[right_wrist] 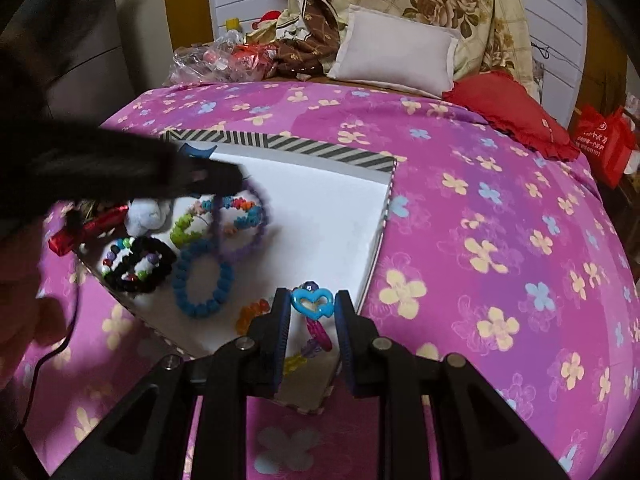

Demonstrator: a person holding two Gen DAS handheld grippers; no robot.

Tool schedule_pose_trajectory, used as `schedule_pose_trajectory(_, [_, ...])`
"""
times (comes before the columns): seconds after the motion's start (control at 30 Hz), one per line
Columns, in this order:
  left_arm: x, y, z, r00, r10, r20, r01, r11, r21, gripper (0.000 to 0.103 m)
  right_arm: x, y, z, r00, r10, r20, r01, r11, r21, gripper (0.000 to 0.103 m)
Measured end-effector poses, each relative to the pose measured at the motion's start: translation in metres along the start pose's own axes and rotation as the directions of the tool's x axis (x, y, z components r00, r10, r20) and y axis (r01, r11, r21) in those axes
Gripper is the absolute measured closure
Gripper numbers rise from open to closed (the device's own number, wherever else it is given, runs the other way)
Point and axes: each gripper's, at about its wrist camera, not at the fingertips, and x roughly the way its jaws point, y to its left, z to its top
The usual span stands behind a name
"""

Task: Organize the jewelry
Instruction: 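Carry both bracelets into the tray and open both tools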

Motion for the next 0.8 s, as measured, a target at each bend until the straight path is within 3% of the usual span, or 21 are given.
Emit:
schedule_pose_trajectory(0.2, [0.029,0.018,0.0,0.993,0.104,-0.061,-0.107,0.994,-0.038,0.09,-0.002,-0.005,-0.002,0.999,0.027,0.023,-0.028,0.999,0.028,0.079])
schedule_pose_trajectory(0.3, [0.037,0.025,-0.001,0.986,0.145,-0.081,-0.149,0.988,-0.047,0.09,-0.006,-0.008,-0.003,0.998,0.042,0.037,-0.044,0.998,0.047,0.073])
schedule_pose_trajectory(0.43, [0.038,0.026,0.0,0.988,0.126,-0.09,-0.132,0.989,-0.07,0.09,-0.014,-0.008,-0.007,0.998,0.041,0.051,-0.044,0.997,0.06,0.061])
schedule_pose_trajectory(0.53, [0.036,0.021,-0.003,0.989,0.118,-0.091,-0.123,0.991,-0.059,0.09,-0.021,-0.009,-0.01,0.997,0.046,0.061,-0.051,0.996,0.079,0.061])
schedule_pose_trajectory(0.8, [0.007,0.021,-0.024,0.982,0.186,-0.044,-0.186,0.982,-0.006,0.079,-0.041,-0.004,-0.018,0.996,0.034,0.088,-0.042,0.995,0.089,0.053])
